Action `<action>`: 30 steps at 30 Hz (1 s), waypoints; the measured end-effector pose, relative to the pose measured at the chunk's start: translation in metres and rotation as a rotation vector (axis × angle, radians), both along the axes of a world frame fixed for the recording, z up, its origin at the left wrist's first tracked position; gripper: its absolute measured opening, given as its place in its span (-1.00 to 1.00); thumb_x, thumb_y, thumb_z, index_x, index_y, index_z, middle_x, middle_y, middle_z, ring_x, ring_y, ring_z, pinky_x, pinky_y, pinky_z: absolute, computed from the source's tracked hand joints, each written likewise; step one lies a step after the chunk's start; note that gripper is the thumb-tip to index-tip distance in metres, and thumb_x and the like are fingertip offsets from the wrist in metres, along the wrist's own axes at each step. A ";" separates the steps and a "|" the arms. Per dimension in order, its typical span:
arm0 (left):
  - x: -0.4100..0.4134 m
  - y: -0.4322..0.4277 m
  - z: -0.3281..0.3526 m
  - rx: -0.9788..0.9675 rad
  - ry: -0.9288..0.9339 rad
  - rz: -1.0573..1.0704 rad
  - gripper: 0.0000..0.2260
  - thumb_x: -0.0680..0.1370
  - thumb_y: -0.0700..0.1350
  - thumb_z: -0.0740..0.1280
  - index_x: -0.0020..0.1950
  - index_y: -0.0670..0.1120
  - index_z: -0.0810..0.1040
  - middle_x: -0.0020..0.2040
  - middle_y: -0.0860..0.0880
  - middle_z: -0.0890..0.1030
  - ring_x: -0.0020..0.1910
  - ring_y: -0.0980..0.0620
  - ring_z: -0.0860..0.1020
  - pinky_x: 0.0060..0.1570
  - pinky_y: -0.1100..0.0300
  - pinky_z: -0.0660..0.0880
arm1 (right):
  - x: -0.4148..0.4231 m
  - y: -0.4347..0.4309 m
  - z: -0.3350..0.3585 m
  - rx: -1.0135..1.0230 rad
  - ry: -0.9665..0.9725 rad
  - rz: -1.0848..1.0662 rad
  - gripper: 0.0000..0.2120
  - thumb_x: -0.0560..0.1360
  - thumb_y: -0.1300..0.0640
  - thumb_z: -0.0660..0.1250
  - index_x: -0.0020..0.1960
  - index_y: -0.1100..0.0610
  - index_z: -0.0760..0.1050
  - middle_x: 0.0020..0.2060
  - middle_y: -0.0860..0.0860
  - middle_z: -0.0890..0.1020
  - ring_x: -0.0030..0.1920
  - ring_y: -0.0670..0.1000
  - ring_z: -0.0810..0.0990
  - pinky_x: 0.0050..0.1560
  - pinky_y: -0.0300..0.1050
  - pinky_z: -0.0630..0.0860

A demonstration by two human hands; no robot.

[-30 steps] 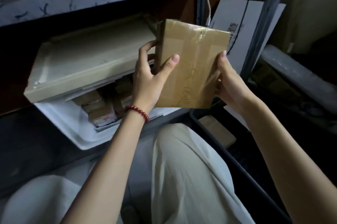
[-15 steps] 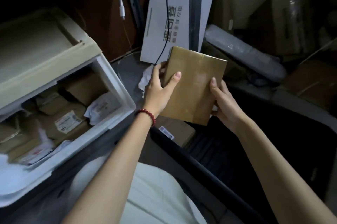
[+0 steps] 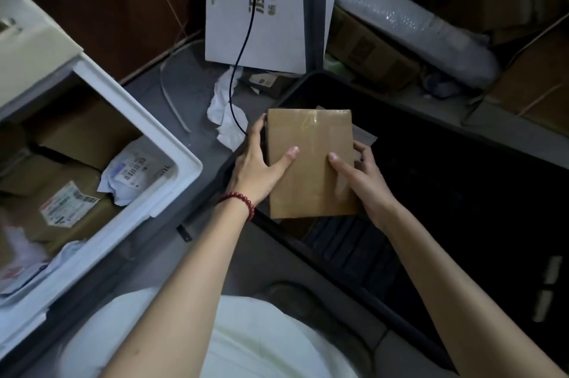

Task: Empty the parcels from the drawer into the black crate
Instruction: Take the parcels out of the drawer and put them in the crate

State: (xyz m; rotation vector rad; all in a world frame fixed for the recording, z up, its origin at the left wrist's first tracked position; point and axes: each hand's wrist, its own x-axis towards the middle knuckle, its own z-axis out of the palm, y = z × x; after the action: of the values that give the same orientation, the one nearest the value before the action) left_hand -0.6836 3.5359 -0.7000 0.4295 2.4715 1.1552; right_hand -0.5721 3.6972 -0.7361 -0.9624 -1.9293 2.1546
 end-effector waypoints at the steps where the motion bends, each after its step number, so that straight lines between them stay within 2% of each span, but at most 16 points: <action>1: -0.001 -0.001 -0.004 -0.009 0.000 0.008 -0.23 0.34 0.41 0.34 0.40 0.44 -0.05 0.40 0.12 0.37 0.30 -0.06 0.44 0.24 -0.05 0.42 | -0.002 0.000 -0.004 0.017 -0.012 0.014 -0.48 0.43 -0.24 0.38 0.31 -0.25 0.24 0.24 -0.10 0.50 0.17 -0.05 0.53 0.12 -0.05 0.50; 3: -0.003 -0.004 -0.011 -0.043 0.027 0.012 -0.16 0.28 0.44 0.36 0.40 0.44 -0.08 0.40 0.11 0.37 0.28 -0.07 0.45 0.20 -0.01 0.41 | -0.007 0.001 -0.011 0.052 -0.036 0.032 -0.49 0.47 -0.24 0.34 0.35 -0.22 0.28 0.28 -0.10 0.49 0.21 -0.04 0.51 0.20 -0.02 0.47; 5: -0.007 -0.006 -0.014 -0.096 0.076 0.030 -0.11 0.21 0.45 0.39 0.40 0.41 -0.03 0.38 0.04 0.40 0.26 -0.09 0.45 0.16 -0.01 0.41 | -0.011 0.004 -0.014 0.086 -0.043 0.046 -0.48 0.49 -0.23 0.31 0.41 -0.18 0.30 0.28 -0.10 0.49 0.20 -0.06 0.50 0.15 -0.09 0.46; 8: -0.015 -0.007 -0.016 -0.122 0.111 0.081 -0.22 0.16 0.40 0.47 0.25 0.23 0.21 0.15 0.01 0.46 0.12 -0.08 0.49 0.05 0.06 0.46 | -0.019 0.005 -0.018 0.149 -0.057 0.079 -0.49 0.51 -0.20 0.31 0.42 -0.19 0.28 0.30 -0.12 0.46 0.22 -0.07 0.47 0.07 -0.14 0.42; 11: -0.017 -0.008 -0.018 -0.224 0.137 0.079 -0.28 0.13 0.38 0.50 0.09 0.08 0.28 0.06 0.01 0.43 0.02 -0.03 0.46 -0.03 0.10 0.45 | -0.023 0.003 -0.025 0.204 -0.089 0.098 -0.54 0.52 -0.15 0.31 0.38 -0.19 0.28 0.30 -0.10 0.43 0.17 -0.07 0.44 -0.10 -0.25 0.38; 13: -0.019 -0.007 -0.021 -0.387 0.248 0.068 -0.25 0.11 0.45 0.43 0.06 0.00 0.33 0.05 0.00 0.42 0.04 -0.05 0.44 -0.05 0.10 0.41 | -0.025 0.002 -0.028 0.261 -0.118 0.130 -0.55 0.52 -0.15 0.32 0.36 -0.18 0.30 0.26 -0.12 0.44 0.15 -0.08 0.44 -0.08 -0.23 0.39; 16: -0.021 -0.007 -0.026 -0.565 0.452 -0.063 -0.19 0.15 0.51 0.35 0.20 0.01 0.38 0.20 -0.02 0.48 0.22 -0.07 0.39 0.09 0.02 0.36 | -0.033 -0.001 -0.026 0.427 -0.115 0.256 -0.56 0.52 -0.14 0.33 0.37 -0.22 0.34 0.23 -0.20 0.47 0.20 -0.11 0.44 0.12 -0.15 0.40; 19: -0.016 -0.002 -0.031 -0.535 0.467 -0.260 -0.15 0.23 0.48 0.33 0.43 0.14 0.24 0.34 0.02 0.38 0.33 -0.04 0.31 0.25 -0.02 0.28 | -0.045 -0.004 -0.020 0.564 -0.068 0.352 -0.53 0.48 -0.06 0.41 0.37 -0.19 0.39 0.28 -0.19 0.51 0.22 -0.17 0.45 0.16 -0.21 0.35; 22: -0.014 0.000 -0.033 -0.570 0.362 -0.297 -0.15 0.22 0.50 0.29 0.44 0.23 0.22 0.40 0.04 0.25 0.35 -0.08 0.24 0.24 -0.08 0.29 | -0.041 -0.006 -0.021 0.386 -0.027 0.148 -0.48 0.41 0.05 0.50 0.32 -0.05 0.43 0.15 -0.12 0.56 0.15 -0.17 0.50 0.12 -0.28 0.43; 24: -0.014 -0.001 -0.032 -0.605 0.258 -0.303 -0.14 0.20 0.53 0.28 0.44 0.26 0.20 0.44 0.04 0.15 0.36 -0.12 0.22 0.24 -0.11 0.32 | -0.027 -0.014 -0.029 0.357 -0.061 0.014 -0.52 0.40 0.02 0.51 0.28 0.02 0.47 0.13 -0.10 0.55 0.16 -0.14 0.51 0.13 -0.30 0.46; 26: -0.013 -0.001 -0.031 -0.614 0.223 -0.300 -0.13 0.20 0.52 0.30 0.44 0.26 0.20 0.45 0.04 0.11 0.35 -0.15 0.25 0.23 -0.11 0.35 | -0.013 -0.028 -0.038 0.333 -0.144 -0.067 -0.49 0.41 -0.08 0.48 0.30 0.02 0.45 0.19 -0.03 0.53 0.20 -0.06 0.50 0.21 -0.14 0.48; 28: -0.010 0.001 -0.029 -0.639 0.246 -0.290 -0.14 0.20 0.52 0.31 0.43 0.25 0.23 0.44 0.02 0.14 0.32 -0.16 0.29 0.19 -0.09 0.36 | -0.006 -0.042 -0.043 0.267 -0.172 -0.137 -0.36 0.41 -0.13 0.46 0.39 0.02 0.32 0.28 0.05 0.48 0.26 0.02 0.47 0.30 0.02 0.45; 30: -0.008 -0.001 -0.027 -0.643 0.258 -0.249 -0.16 0.20 0.51 0.32 0.41 0.23 0.26 0.42 0.02 0.18 0.30 -0.17 0.31 0.17 -0.08 0.36 | -0.008 -0.050 -0.043 0.231 -0.168 -0.175 -0.16 0.42 -0.13 0.45 0.51 0.05 0.07 0.37 0.07 0.42 0.34 0.05 0.42 0.35 0.01 0.39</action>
State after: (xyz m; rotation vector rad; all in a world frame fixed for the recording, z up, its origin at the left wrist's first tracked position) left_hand -0.6919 3.5350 -0.7271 0.6905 2.7211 0.1850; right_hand -0.5802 3.6471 -0.7794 -1.2474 -2.0241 1.7628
